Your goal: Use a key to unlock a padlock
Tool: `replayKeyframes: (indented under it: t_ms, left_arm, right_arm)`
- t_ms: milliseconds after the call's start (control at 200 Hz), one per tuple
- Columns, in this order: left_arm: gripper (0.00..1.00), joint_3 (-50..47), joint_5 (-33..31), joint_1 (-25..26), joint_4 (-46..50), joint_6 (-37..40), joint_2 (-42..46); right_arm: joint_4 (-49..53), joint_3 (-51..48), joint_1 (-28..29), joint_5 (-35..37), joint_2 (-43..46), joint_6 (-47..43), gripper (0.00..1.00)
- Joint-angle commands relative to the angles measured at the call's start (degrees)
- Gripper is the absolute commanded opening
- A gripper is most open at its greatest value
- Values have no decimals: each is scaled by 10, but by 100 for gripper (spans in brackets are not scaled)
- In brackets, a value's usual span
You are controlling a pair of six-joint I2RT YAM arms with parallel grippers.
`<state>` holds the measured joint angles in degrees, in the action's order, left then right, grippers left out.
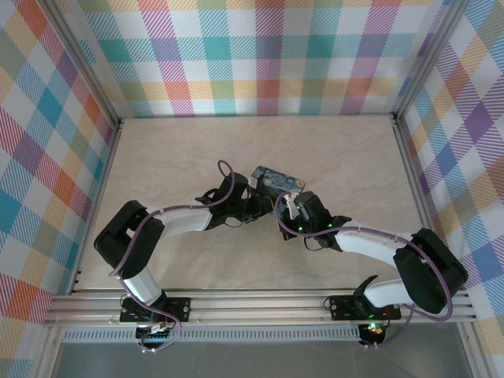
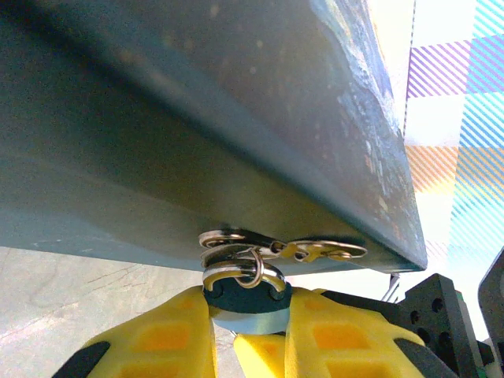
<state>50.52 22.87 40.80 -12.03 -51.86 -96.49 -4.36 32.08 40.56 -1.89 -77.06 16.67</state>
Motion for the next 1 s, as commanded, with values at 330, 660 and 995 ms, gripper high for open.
replayKeyframes:
  t_ms: [330, 660, 995]
  left_arm:
    - [22, 9, 2, 9, -7, -2, 18]
    - [22, 10, 2, 9, -6, -2, 17]
    - [22, 10, 2, 10, -4, -2, 20]
  right_arm:
    - [-30, 9, 3, 4, 21, 10, 0]
    - [-45, 14, 3, 0, 10, 12, 0]
    - [-86, 11, 3, -8, 7, 4, 0]
